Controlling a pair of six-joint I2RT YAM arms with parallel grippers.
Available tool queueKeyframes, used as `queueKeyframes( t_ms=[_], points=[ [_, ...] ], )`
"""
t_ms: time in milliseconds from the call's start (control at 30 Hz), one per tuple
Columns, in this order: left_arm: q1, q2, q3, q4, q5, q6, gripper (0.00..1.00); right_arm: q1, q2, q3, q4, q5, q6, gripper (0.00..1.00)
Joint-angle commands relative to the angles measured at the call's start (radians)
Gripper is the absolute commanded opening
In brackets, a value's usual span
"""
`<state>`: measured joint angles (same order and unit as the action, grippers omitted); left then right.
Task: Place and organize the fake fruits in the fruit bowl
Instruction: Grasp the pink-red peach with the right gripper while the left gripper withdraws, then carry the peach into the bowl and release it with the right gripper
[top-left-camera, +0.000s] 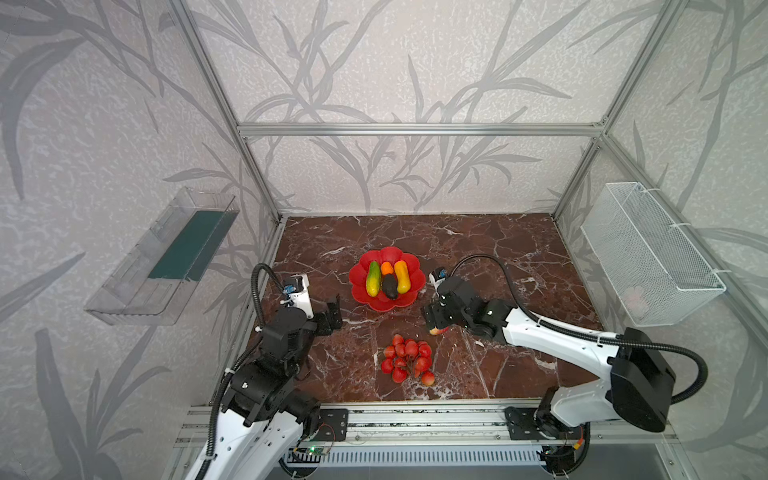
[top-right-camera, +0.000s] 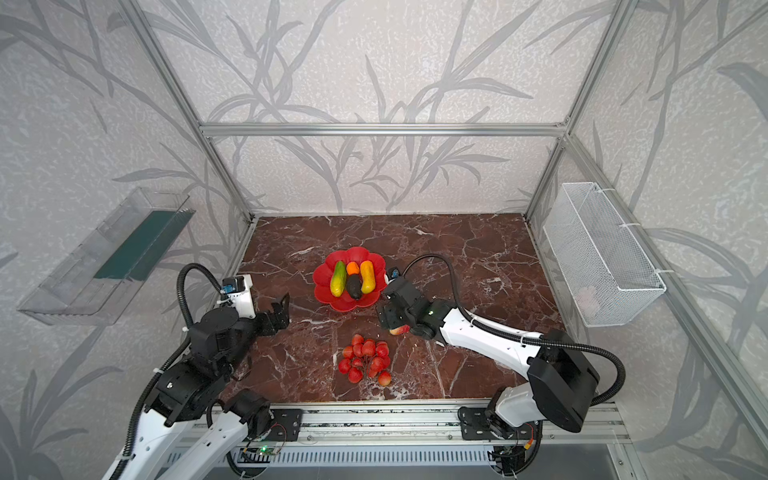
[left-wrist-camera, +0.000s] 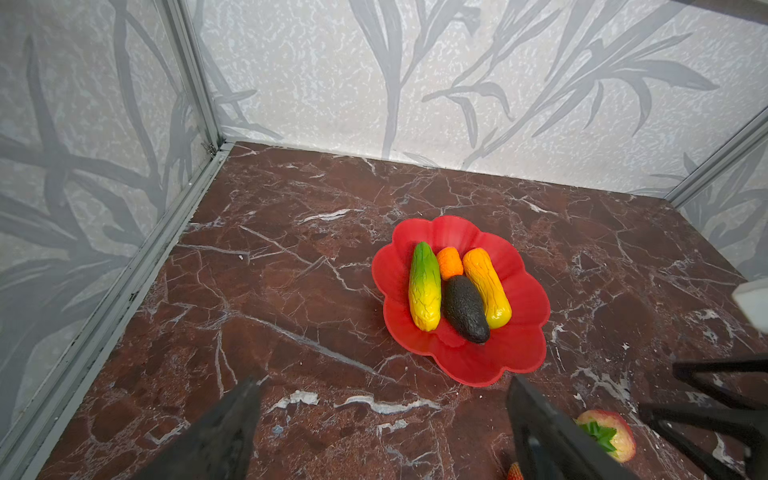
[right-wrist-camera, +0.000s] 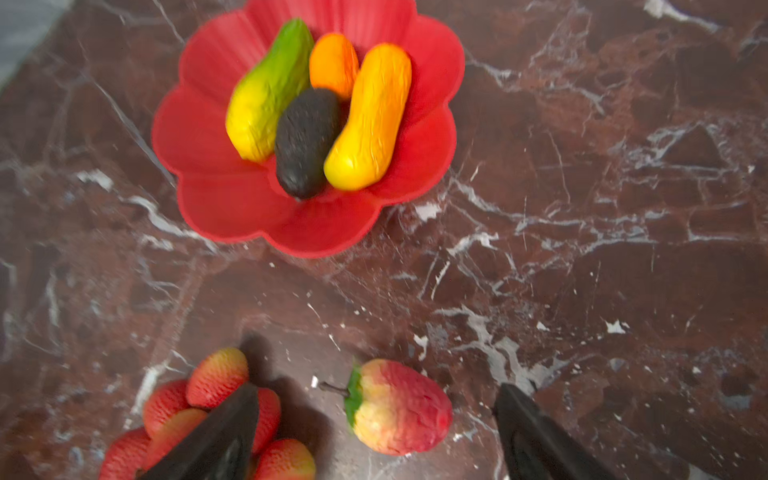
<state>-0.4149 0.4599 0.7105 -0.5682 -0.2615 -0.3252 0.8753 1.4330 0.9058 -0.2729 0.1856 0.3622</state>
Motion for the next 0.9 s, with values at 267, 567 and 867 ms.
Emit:
queueKeyframes(
  t_ms=[267, 567, 867],
  points=[
    [0.006, -0.003, -0.019, -0.007, -0.018, -0.018, 0.92, -0.004, 0.098, -0.009, -0.040, -0.094, -0.194, 0.99],
    [0.005, -0.018, -0.021, -0.014, -0.034, -0.020, 0.93, -0.010, 0.260, 0.055, -0.079, -0.103, -0.179, 0.91],
    [0.005, -0.018, -0.022, -0.013, -0.036, -0.020, 0.93, -0.019, 0.228, 0.067, -0.083, -0.075, -0.154, 0.52]
  ],
)
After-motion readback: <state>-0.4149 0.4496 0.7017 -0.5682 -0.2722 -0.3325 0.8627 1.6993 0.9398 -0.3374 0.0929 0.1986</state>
